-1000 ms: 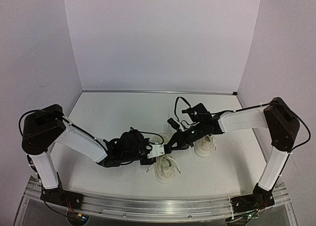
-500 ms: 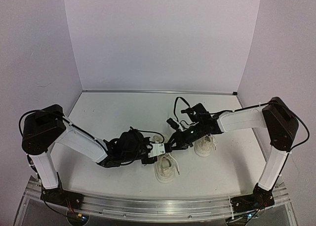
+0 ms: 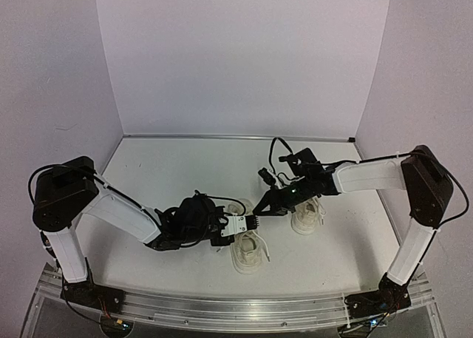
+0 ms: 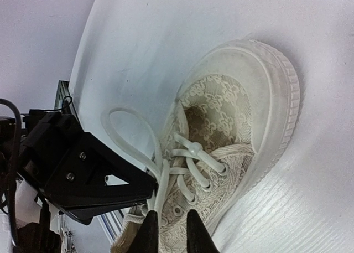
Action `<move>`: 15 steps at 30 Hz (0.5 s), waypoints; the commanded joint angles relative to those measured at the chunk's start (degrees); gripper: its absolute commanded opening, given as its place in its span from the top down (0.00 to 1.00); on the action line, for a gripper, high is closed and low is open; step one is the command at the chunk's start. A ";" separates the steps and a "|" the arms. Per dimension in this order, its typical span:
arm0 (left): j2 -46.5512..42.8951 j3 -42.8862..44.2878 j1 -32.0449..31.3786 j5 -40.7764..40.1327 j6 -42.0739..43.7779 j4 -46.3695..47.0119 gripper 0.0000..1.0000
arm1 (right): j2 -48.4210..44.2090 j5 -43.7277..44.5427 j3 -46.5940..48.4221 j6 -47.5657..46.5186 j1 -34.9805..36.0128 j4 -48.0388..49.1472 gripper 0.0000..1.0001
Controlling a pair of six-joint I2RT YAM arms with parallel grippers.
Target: Tie the shoes
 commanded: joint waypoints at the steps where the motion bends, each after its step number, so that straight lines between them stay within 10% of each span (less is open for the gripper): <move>1: -0.34 0.19 -0.18 -0.79 1.14 -0.80 1.00 | 2.87 1.05 1.92 -2.41 0.75 -1.60 0.88; 15: 0.45 0.78 -0.24 -0.36 2.27 -1.71 1.00 | 4.35 -3.46 2.86 -2.99 1.98 -0.61 0.87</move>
